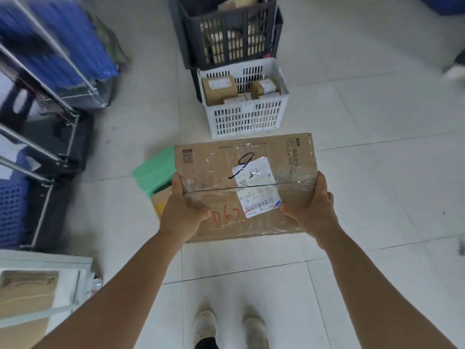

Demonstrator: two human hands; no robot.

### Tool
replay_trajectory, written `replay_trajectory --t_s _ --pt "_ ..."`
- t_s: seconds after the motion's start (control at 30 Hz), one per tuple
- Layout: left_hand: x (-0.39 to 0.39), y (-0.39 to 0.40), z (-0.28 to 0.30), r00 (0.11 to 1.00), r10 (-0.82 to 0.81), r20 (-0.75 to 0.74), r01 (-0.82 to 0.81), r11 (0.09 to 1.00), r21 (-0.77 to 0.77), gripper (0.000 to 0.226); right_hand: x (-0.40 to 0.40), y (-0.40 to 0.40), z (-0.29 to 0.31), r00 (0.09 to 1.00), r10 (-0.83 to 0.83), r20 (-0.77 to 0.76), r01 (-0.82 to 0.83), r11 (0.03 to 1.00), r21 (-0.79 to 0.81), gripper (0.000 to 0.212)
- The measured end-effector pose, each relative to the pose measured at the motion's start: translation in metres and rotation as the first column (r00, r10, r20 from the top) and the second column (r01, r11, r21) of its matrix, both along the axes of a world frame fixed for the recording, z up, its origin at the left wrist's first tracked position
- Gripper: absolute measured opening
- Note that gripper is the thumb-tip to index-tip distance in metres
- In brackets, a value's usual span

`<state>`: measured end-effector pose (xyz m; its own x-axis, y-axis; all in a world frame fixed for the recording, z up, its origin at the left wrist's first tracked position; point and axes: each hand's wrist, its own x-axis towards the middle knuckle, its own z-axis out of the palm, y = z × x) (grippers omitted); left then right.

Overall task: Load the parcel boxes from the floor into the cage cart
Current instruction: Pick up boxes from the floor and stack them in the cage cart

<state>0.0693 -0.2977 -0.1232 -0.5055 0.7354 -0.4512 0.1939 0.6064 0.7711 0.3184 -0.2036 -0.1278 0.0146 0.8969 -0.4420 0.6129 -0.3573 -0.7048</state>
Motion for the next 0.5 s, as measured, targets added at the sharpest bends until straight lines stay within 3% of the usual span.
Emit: replay_trajectory --t_s 0.3,0.5 --pt "-0.053 -0.047 0.139 0.968 0.242 -0.067 -0.231 0.963 0.138 0.105 -0.081 0.007 0.137 0.969 0.236 -0.078 -0.224 0.964 0.144 0.113" --pt "-0.072 -0.103 0.214 0.886 0.441 -0.142 -0.403 0.886 0.230 0.106 -0.138 -0.006 0.210 0.900 0.420 -0.116 -0.385 0.891 0.239 0.121"
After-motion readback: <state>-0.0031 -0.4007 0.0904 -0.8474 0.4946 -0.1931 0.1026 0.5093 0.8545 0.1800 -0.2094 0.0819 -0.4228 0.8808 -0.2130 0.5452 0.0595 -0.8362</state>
